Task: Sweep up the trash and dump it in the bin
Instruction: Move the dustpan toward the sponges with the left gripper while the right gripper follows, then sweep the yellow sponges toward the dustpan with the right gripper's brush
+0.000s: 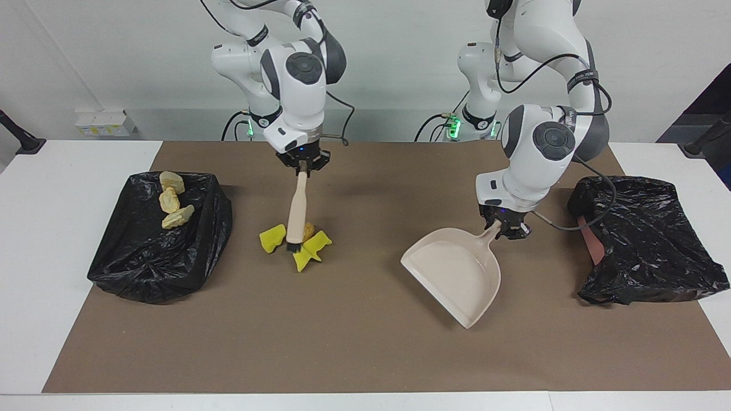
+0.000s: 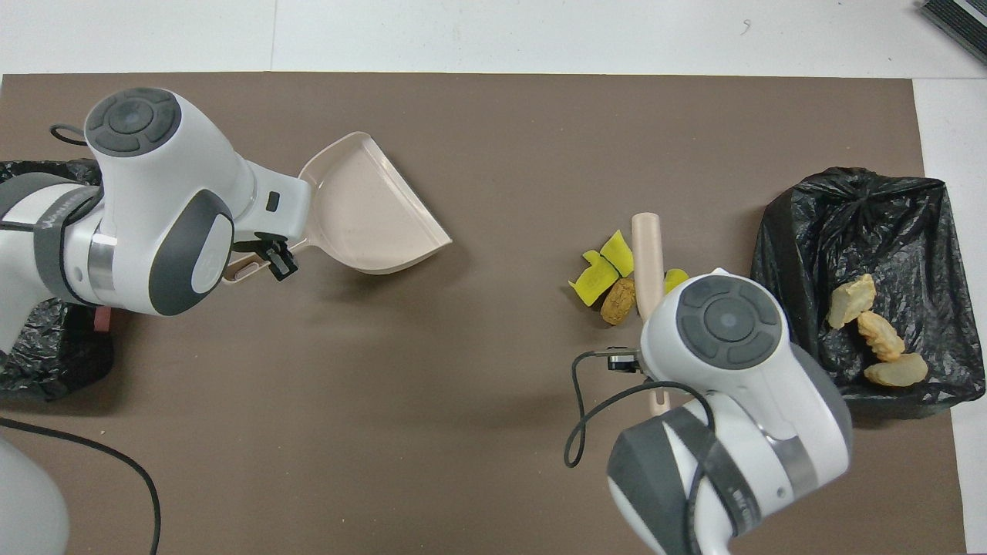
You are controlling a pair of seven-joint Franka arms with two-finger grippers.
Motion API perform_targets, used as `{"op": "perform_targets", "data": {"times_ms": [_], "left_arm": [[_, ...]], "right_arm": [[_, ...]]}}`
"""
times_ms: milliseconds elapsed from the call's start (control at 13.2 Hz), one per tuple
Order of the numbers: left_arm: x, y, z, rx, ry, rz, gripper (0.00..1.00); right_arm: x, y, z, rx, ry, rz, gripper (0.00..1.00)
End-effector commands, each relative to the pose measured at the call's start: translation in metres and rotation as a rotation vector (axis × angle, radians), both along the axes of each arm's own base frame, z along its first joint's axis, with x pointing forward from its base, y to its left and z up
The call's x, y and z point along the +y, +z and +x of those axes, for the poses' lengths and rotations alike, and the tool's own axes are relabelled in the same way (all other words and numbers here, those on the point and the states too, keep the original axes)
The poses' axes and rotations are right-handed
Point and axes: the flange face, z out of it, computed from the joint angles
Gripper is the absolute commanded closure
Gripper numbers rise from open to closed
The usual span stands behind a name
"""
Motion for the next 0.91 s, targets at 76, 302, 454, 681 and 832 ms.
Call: {"op": "perform_targets", "data": {"times_ms": [76, 302, 454, 681, 832], "left_arm": [[-0.006, 0.001, -0.039, -0.006, -0.276, 0.067, 1.00], [-0.035, -0.017, -0.057, -0.027, -0.347, 0.064, 1.00], [-0.045, -0.019, -0.064, -0.046, -0.371, 0.059, 1.00], [-0.061, -0.025, -0.082, -0.082, -0.420, 0.058, 1.00], [-0.066, -0.025, -0.087, -0.079, -0.429, 0.058, 1.00]], "right_arm": [[-0.088, -0.016, 0.010, 0.043, 0.058, -0.075, 1.00], [-0.105, -0.052, 0.012, 0.067, 0.079, -0.087, 1.00], [-0.105, -0.067, 0.012, 0.096, 0.091, -0.089, 1.00], [-0.088, -0.088, 0.013, 0.126, 0.115, -0.063, 1.00], [-0.052, -0.097, 0.007, 0.146, 0.135, -0.005, 1.00]]}}
